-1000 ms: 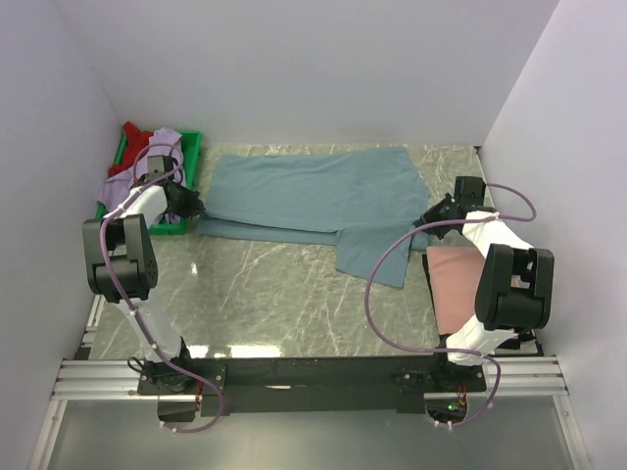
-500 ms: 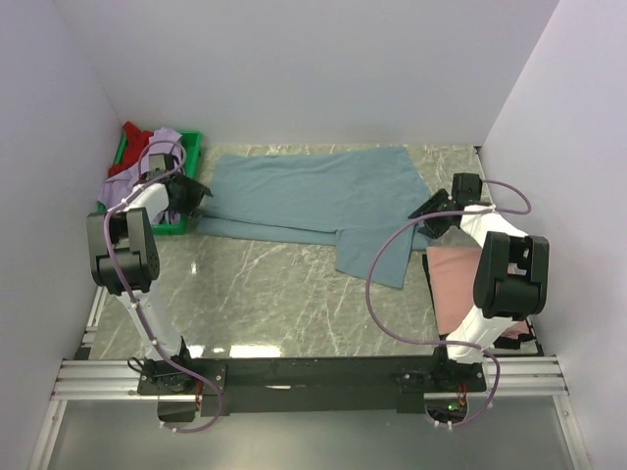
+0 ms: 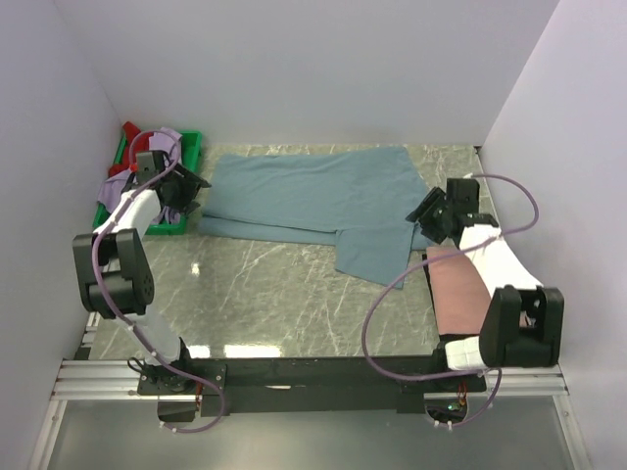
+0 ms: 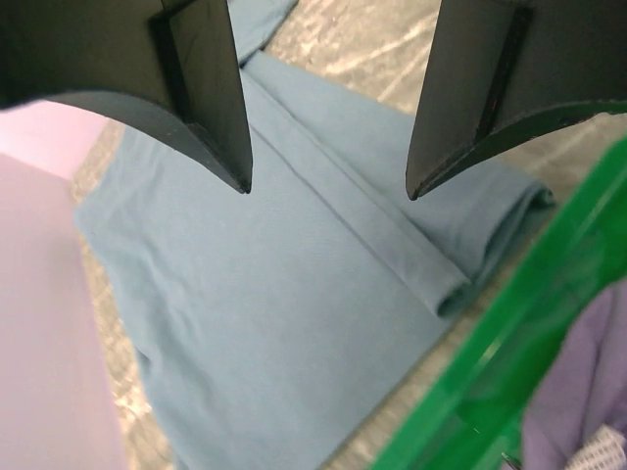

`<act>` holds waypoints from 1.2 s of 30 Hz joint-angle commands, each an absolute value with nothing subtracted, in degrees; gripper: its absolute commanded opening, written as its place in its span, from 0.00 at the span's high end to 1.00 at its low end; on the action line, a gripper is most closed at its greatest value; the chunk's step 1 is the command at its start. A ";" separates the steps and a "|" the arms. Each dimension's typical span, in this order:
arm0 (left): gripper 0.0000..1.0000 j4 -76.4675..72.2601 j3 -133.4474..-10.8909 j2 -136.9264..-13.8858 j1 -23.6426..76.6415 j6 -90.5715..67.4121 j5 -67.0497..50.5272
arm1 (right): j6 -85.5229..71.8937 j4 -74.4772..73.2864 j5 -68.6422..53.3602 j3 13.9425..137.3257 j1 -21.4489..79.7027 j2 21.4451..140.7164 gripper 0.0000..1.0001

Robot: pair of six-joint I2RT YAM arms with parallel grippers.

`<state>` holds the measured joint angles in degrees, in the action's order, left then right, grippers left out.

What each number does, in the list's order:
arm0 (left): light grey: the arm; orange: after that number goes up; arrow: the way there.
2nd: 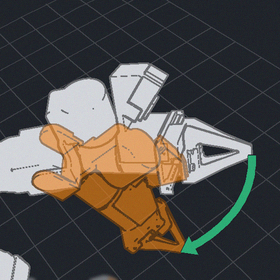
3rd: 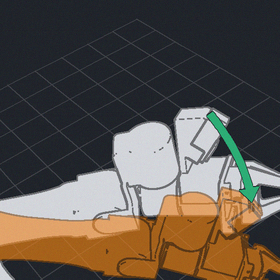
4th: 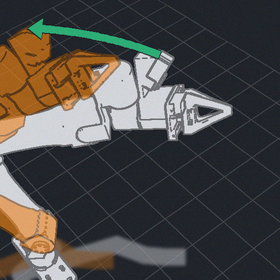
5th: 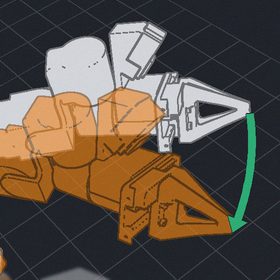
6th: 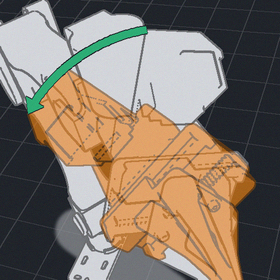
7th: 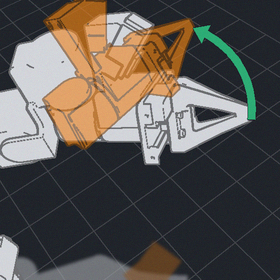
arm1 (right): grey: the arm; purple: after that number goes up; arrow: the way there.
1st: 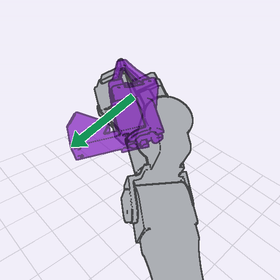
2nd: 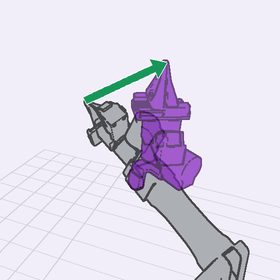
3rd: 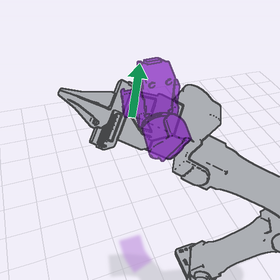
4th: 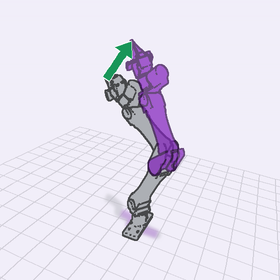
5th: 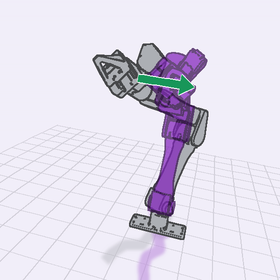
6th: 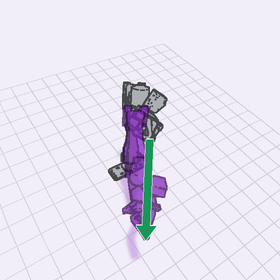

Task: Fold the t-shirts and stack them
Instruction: Fold the tshirt

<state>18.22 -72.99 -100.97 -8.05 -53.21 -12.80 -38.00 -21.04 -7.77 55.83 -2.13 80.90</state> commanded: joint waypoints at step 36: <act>0.34 16.96 -67.76 -95.18 -8.09 -50.45 -18.19 | -48.16 -25.05 8.88 34.45 14.15 70.66 0.47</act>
<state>18.06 -67.42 -97.32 -8.05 -51.66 -16.97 -46.15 -26.39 6.48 34.65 13.34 70.81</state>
